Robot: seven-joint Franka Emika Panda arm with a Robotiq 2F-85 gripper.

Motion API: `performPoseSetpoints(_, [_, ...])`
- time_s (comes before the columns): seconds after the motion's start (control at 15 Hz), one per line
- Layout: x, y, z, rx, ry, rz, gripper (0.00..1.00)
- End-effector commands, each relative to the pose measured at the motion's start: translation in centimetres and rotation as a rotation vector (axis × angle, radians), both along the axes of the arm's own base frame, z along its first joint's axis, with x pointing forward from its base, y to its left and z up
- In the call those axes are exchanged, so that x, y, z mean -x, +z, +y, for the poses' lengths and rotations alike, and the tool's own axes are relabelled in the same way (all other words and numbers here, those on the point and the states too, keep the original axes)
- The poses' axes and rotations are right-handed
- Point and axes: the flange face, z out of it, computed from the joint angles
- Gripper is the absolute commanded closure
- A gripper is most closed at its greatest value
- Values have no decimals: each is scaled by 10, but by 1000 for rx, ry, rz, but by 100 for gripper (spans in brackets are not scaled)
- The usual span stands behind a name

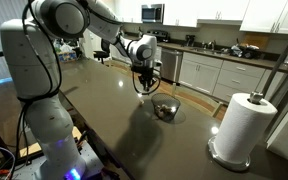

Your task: Remove one object from the basket and place it on the left side of the counter

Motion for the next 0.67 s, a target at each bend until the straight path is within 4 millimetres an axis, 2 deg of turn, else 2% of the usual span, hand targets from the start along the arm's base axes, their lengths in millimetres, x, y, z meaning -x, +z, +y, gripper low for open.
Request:
performPoseSetpoints(0.0, [1,-11,10,-38,76,24,90])
performPoseSetpoints(0.33, [4,-29,38,-35,158,71,90])
performPoseSetpoints(0.6, [5,-35,51,-39,187,84,90])
